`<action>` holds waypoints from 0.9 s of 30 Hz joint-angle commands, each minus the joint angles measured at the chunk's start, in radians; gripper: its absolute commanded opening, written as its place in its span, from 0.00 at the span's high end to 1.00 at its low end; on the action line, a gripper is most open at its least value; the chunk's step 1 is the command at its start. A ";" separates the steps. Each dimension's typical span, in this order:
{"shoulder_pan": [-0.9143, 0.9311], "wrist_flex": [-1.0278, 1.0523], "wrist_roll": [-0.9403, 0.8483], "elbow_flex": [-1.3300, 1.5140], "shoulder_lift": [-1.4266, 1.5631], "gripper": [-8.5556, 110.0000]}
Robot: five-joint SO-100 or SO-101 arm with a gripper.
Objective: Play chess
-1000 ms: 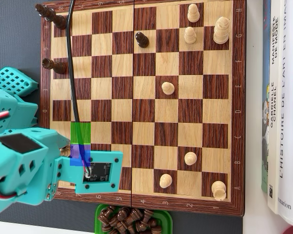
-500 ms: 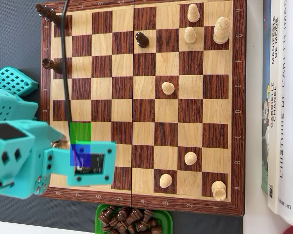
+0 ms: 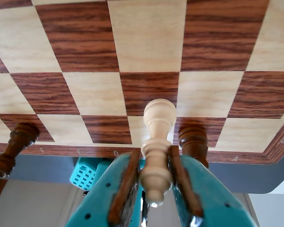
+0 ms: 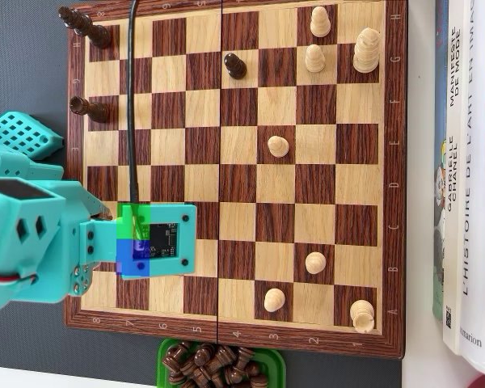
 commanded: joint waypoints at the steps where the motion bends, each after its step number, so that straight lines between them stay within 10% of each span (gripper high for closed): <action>1: -0.014 -0.005 0.008 0.005 0.029 0.86; 27: -0.083 -0.048 0.064 -0.034 0.029 0.86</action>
